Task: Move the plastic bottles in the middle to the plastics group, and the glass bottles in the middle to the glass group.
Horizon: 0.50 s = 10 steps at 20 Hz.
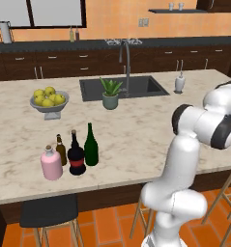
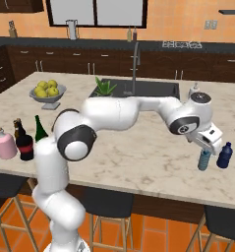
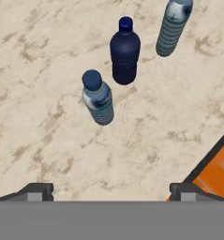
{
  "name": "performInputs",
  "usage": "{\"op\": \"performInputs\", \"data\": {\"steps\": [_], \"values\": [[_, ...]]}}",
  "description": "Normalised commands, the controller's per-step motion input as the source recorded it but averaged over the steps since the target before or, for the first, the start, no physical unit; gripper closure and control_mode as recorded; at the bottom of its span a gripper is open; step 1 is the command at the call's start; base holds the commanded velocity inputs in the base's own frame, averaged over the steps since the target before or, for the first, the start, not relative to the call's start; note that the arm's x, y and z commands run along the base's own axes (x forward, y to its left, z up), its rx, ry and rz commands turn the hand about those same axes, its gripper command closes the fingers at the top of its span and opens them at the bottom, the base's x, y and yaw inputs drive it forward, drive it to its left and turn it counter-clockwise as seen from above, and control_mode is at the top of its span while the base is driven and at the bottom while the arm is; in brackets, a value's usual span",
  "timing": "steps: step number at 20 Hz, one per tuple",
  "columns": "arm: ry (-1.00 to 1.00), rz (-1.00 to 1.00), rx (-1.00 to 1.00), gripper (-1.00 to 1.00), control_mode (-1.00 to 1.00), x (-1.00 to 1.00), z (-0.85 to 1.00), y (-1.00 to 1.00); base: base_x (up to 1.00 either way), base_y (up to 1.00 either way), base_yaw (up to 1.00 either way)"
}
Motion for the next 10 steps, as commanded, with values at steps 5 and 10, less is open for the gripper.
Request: {"op": "performInputs", "data": {"steps": [5,10], "values": [[0.17,0.02,0.00,-1.00,-1.00,-0.46,0.03,0.79,0.00,0.00,0.00],[0.27,0.00,0.00,-1.00,-1.00,-0.39,0.11,0.75,0.00,0.00,0.00]]}}
